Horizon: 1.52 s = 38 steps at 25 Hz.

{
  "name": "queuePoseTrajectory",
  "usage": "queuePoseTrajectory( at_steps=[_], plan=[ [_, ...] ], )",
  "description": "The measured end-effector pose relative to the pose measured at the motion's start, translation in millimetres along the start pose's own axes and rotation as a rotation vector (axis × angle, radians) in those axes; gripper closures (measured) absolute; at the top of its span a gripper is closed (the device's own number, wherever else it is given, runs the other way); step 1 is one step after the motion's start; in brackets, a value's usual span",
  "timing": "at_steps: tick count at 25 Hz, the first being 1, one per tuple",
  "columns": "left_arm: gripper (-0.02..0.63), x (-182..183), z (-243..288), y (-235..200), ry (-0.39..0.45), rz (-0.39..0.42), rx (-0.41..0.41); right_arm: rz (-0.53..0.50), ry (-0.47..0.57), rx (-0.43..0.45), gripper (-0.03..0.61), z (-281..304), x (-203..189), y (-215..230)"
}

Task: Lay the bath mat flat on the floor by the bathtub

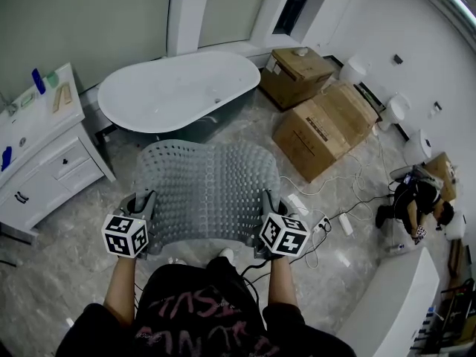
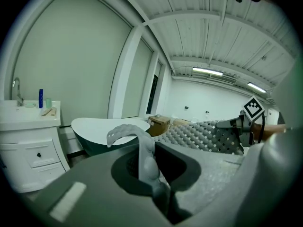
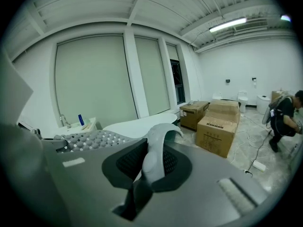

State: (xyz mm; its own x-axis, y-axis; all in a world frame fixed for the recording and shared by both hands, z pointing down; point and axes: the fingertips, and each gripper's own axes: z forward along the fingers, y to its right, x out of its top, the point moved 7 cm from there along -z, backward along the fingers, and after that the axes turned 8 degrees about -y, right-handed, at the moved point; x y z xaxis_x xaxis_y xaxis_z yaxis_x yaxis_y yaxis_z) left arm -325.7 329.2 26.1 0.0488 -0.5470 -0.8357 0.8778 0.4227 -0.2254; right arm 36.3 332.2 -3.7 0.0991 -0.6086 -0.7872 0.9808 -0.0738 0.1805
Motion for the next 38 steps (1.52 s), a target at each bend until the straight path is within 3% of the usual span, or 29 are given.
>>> queuePoseTrajectory(
  at_steps=[5, 32, 38],
  plan=[
    [0.583, 2.3, 4.4, 5.4, 0.001, 0.030, -0.020, 0.016, 0.012, -0.011, 0.529, -4.1, 0.3, 4.5],
    [0.583, -3.6, 21.2, -14.5, -0.032, -0.008, -0.047, 0.016, -0.021, -0.037, 0.526, 14.0, -1.3, -1.8],
    [0.583, 3.0, 38.3, -8.3, -0.040, 0.025, -0.055, 0.028, -0.023, -0.041, 0.526, 25.9, 4.9, 9.7]
  ],
)
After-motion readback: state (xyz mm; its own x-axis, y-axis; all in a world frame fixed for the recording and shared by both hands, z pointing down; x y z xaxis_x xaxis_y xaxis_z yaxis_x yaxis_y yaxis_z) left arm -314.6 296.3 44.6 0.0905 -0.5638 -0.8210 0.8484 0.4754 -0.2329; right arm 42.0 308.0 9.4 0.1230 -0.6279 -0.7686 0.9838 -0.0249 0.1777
